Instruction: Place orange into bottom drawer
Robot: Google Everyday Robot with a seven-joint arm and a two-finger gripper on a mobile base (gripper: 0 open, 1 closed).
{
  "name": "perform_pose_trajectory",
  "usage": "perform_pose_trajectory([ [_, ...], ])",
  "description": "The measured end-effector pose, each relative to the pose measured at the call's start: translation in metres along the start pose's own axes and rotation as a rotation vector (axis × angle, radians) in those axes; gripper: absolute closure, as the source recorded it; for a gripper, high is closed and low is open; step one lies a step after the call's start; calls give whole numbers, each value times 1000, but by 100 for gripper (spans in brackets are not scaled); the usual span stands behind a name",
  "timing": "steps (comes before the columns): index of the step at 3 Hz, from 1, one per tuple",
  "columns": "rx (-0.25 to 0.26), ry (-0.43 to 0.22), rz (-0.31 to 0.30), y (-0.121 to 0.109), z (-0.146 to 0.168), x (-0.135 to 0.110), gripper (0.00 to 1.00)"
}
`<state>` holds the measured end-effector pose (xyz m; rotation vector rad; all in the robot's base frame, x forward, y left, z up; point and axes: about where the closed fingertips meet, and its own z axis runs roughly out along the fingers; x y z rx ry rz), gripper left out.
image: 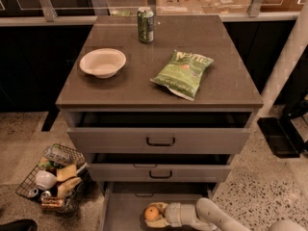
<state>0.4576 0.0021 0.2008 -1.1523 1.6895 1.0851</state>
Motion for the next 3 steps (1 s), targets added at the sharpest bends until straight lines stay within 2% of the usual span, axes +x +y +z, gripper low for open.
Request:
perform_pose_trajectory([
  [1,-26,-17,-34,1,34,4,100],
  [2,-32,-12,-51,1,53,7,100],
  [3,-28,19,-52,-2,69,22,100],
])
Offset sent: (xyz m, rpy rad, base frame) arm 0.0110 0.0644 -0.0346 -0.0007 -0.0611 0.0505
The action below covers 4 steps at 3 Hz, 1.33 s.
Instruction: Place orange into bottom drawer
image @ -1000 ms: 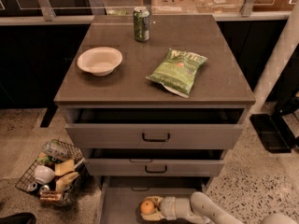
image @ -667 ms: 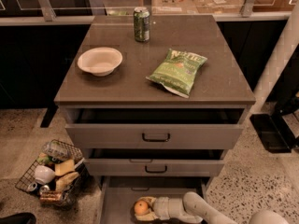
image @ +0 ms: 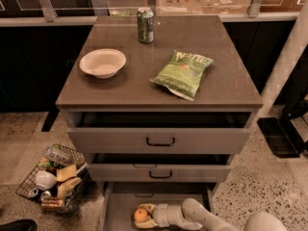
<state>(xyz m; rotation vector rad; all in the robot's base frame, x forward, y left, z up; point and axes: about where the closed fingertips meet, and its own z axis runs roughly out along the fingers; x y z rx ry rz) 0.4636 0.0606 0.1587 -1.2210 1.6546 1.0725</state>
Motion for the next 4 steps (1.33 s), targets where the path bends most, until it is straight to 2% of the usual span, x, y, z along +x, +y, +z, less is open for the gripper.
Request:
perform_pose_trajectory([
  [1,0,21,26,-1,8,21,100],
  [2,-2,19,26,1,9,20,82],
  [4,-9,17,28,4,13,20,35],
])
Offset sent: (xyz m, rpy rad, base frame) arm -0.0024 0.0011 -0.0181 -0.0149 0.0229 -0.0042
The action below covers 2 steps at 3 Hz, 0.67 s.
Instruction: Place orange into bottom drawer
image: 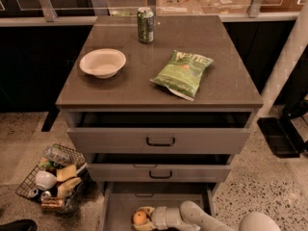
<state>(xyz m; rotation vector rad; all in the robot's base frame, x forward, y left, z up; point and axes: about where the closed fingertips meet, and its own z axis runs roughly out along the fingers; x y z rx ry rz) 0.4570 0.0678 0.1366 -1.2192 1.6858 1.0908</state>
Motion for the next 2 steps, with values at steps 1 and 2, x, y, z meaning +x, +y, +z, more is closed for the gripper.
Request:
perform_pose_trajectory([
  [1,-5,-2,1,2,2,0,4],
  [2,-6,-2,2,3,3,0,0],
])
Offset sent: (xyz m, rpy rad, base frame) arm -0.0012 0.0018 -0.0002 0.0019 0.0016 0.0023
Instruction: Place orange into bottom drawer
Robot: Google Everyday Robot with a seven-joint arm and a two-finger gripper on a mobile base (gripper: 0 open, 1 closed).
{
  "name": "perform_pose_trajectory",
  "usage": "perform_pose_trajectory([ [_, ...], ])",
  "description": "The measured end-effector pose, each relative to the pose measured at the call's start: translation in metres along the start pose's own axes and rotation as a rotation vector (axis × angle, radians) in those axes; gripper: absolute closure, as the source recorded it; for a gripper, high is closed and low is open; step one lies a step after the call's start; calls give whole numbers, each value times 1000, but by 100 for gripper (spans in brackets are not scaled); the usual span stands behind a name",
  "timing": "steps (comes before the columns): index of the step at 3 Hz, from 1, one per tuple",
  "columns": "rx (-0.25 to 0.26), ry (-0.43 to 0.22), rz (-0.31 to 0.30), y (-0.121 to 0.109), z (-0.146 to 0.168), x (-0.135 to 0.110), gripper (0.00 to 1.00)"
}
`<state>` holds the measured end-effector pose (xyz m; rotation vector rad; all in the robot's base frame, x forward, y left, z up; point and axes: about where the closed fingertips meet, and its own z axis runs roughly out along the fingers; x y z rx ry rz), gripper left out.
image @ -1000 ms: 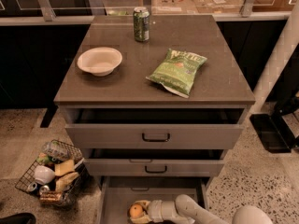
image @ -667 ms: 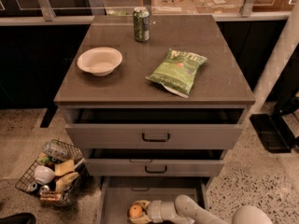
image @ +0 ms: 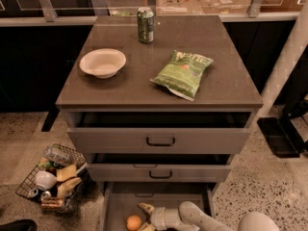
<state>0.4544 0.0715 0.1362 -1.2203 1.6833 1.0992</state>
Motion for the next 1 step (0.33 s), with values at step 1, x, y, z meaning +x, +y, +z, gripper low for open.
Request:
perform_pose_trajectory([
  [1,0,0,0,0,0,0,0],
])
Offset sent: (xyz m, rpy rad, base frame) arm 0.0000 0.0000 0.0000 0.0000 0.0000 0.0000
